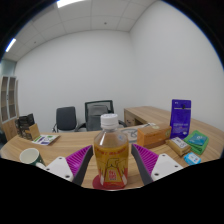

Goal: Pour water

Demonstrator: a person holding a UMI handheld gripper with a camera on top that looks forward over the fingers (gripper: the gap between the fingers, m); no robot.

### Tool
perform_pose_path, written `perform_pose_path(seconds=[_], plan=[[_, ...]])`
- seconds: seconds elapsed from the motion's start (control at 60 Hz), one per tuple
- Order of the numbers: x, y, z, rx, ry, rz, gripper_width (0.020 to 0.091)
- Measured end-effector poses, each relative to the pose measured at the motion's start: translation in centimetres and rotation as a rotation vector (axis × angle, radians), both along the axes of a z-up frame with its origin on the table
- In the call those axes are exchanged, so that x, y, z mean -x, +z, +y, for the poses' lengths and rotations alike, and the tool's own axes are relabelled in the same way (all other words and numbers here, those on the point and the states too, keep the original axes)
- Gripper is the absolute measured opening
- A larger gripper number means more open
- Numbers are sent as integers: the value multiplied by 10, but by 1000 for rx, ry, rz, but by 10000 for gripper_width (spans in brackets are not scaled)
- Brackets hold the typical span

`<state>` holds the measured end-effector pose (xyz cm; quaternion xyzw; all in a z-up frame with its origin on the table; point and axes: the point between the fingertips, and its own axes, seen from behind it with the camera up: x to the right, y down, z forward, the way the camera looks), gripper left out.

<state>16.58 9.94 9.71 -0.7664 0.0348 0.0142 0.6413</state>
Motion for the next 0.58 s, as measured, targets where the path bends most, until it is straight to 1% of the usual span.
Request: perform_pose_path(seconds=[0.017,0.067,0.133,0.283,0.367,0.467,0.583], plan=[[-1,3,-4,-2,-4,8,857],[3,15,-18,-20,5,12,837],[5,29,-43,-37,11,-1,837],[24,55,-119,-47,23,-29,839],[43,65,-168,-56,58,-34,838],[66,66,-220,-65,94,-40,835],[79,53,-269,-50,91,9,845]])
